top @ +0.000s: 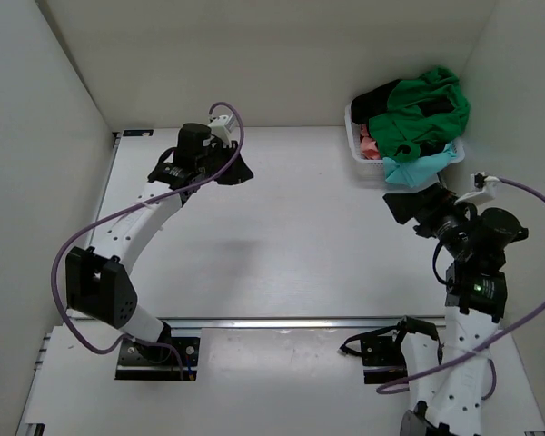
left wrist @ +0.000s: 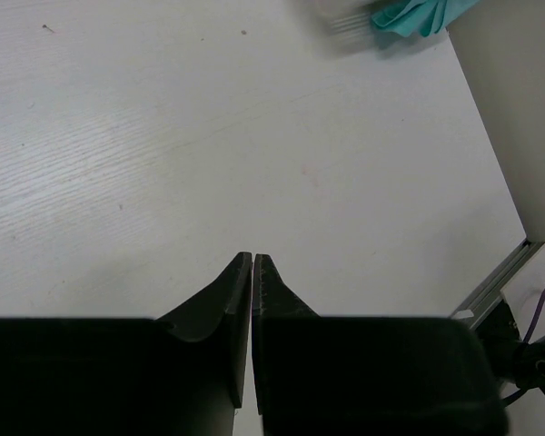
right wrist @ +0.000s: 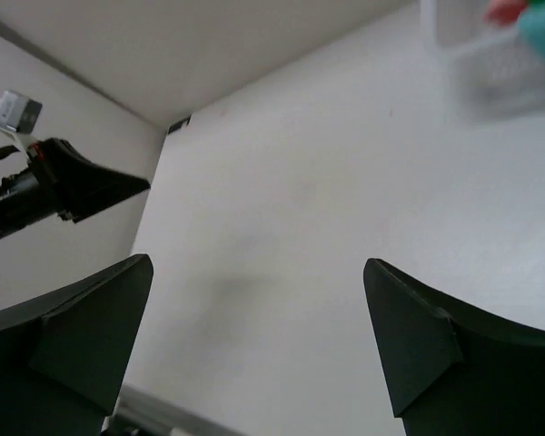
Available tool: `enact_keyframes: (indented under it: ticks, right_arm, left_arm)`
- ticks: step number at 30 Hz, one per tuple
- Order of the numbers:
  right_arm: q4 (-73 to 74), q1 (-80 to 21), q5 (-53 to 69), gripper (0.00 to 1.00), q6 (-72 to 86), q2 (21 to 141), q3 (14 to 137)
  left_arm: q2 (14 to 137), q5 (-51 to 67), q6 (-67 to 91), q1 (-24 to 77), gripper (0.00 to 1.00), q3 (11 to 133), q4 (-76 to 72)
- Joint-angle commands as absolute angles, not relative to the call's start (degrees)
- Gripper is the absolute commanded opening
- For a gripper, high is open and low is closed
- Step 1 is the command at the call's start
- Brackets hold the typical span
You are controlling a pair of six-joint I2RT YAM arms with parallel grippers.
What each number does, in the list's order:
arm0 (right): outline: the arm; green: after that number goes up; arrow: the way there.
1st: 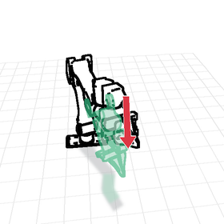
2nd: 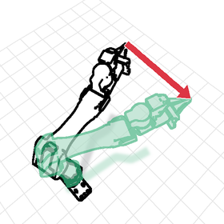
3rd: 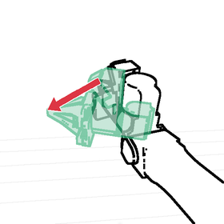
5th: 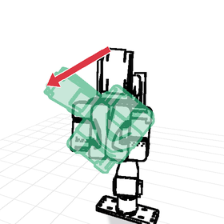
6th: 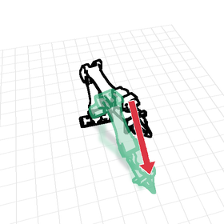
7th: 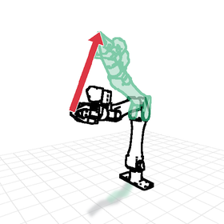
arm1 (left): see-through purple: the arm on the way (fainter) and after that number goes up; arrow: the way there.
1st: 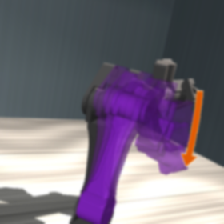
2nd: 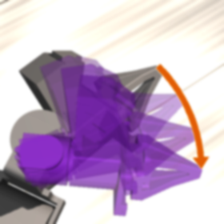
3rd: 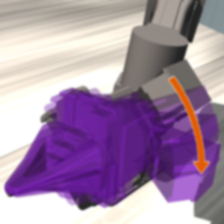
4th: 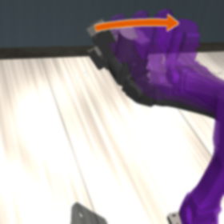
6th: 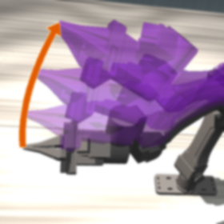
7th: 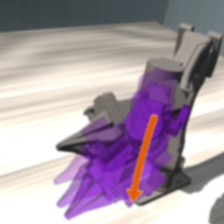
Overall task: Fold and stack the t-shirts
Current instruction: Grab crumpled tshirt from bin with the right arm
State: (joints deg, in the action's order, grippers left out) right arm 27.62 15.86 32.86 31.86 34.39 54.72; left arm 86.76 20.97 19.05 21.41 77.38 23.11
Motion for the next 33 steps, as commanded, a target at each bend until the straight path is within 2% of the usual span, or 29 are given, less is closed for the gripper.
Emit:
enact_keyframes:
  ticks: [1, 5, 8, 11, 14, 17, 20, 23, 25, 27, 28, 29, 30, 31, 33]
  right_arm:
    - [25.69, 18.98, 53.42, 0.99, 43.13, 37.09, 48.02]
    - [11.02, 16.88, 55.38, 0.99, 50.09, 35.51, 42.11]
    - [6.18, 15.12, 54.49, 0.99, 55.27, 36.20, 37.02]
    - [-13.54, 14.94, 57.92, 0.99, 65.11, 36.04, 31.48]
    - [-11.33, 11.78, 55.19, 0.99, 62.40, 36.38, 34.09]
    - [-24.47, 9.94, 58.61, 1.00, 66.87, 38.67, 30.87]
    - [-32.31, 12.39, 63.70, 0.99, 74.07, 42.53, 29.45]
    - [-39.89, 9.58, 65.29, 1.00, 73.57, 46.84, 31.44]
    - [-33.61, 7.04, 67.31, 0.99, 68.15, 53.49, 36.28]
    - [-32.70, 9.74, 72.48, 0.99, 66.80, 59.66, 42.42]
    - [-28.26, 10.71, 73.90, 1.00, 62.36, 63.77, 44.97]
    - [-22.64, 13.16, 73.83, 0.99, 52.48, 67.55, 52.74]
    - [-7.19, 13.62, 69.65, 0.99, 46.03, 69.76, 62.22]
    - [5.32, 15.19, 64.13, 0.99, 35.35, 73.96, 66.75]
    - [13.85, 15.20, 53.68, 1.00, 23.50, 78.56, 80.63]
  left_arm:
    - [87.53, 21.00, 18.02, 22.50, 0.16, 80.59, 24.34]
    - [87.63, 20.04, 17.14, 23.11, 0.16, 82.18, 25.31]
    - [87.19, 21.17, 17.75, 23.56, 0.15, 79.90, 24.79]
    - [87.71, 20.66, 17.23, 25.13, 0.15, 80.59, 25.66]
    - [88.85, 20.30, 16.70, 25.93, 0.15, 82.26, 26.02]
    - [88.85, 20.65, 17.32, 25.84, 0.15, 81.82, 25.58]
    - [89.21, 20.04, 16.61, 26.28, 0.14, 82.35, 26.19]
    - [88.95, 19.69, 16.87, 26.28, 0.15, 82.27, 26.28]
    - [89.12, 19.60, 17.14, 25.76, 0.15, 81.48, 25.84]
    - [89.12, 19.86, 17.14, 25.40, 0.15, 81.47, 25.67]
    - [89.64, 19.69, 17.31, 24.88, 0.15, 82.00, 25.49]
    - [89.47, 19.25, 17.14, 24.53, 0.15, 82.96, 25.75]
    - [89.21, 18.29, 16.27, 24.35, 0.15, 83.23, 26.54]
    - [89.03, 18.11, 15.91, 23.74, 0.15, 83.84, 26.72]
    - [87.55, 16.62, 14.95, 23.03, 0.15, 83.67, 27.86]
